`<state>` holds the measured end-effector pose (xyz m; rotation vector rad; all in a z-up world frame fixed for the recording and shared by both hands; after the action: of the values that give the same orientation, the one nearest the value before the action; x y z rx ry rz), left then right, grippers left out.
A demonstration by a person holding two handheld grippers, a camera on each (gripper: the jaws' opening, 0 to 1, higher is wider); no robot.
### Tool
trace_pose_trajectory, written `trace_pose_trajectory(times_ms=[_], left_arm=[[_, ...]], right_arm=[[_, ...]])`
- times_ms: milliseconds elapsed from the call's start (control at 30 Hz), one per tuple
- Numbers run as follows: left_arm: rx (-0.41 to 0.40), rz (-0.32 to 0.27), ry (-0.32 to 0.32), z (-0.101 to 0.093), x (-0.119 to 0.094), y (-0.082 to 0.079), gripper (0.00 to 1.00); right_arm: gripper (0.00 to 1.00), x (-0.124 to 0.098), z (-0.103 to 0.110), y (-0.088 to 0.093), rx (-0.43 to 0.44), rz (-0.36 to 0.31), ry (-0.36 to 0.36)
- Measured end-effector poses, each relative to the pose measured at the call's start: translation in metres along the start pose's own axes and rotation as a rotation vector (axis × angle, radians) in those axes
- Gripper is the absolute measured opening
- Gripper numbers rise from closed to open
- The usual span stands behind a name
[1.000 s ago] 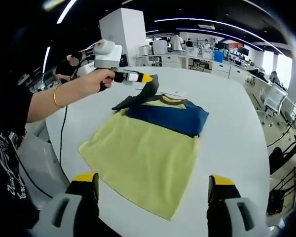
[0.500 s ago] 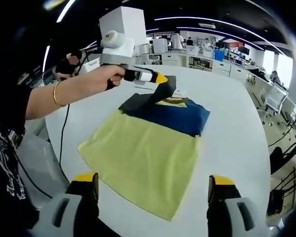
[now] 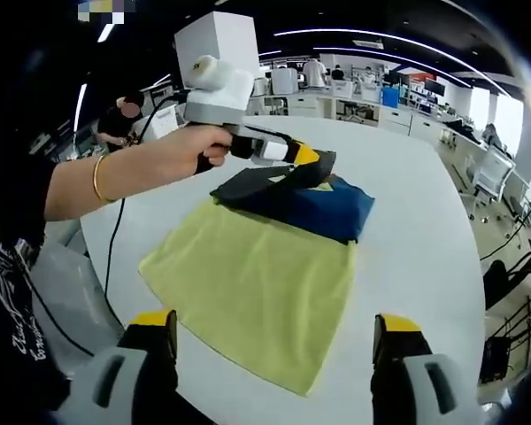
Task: Fold the garment on the visible template until the final outline fits inside the template.
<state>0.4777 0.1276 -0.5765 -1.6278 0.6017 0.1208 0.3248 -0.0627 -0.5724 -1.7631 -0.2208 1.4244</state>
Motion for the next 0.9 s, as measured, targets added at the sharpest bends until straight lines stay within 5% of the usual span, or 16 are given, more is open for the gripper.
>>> trace_pose_trajectory(times_ms=[300, 900], left_arm=[[0.007, 0.009, 0.046, -0.017, 0.011, 0.006, 0.01], [-0.021, 0.110, 0.098, -0.040, 0.045, 0.055, 0.01]], right_arm=[[0.91, 0.002, 0.001, 0.006, 0.001, 0.021, -0.009], [0.92, 0.008, -0.005, 0.017, 0.025, 0.041, -0.010]])
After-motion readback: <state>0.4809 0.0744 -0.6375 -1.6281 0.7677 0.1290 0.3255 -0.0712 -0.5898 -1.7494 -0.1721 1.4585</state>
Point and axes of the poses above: the point that each gripper's makers call its tool centre point, and the gripper's own axes: x roughly forward along the fingers, z roughly to its left, y roughly out of its underside, the point moved 6 cm from there along -x, roughly backward along the fingers, and after that the axes turned 9 degrees about -x, right-handed, at the moved point
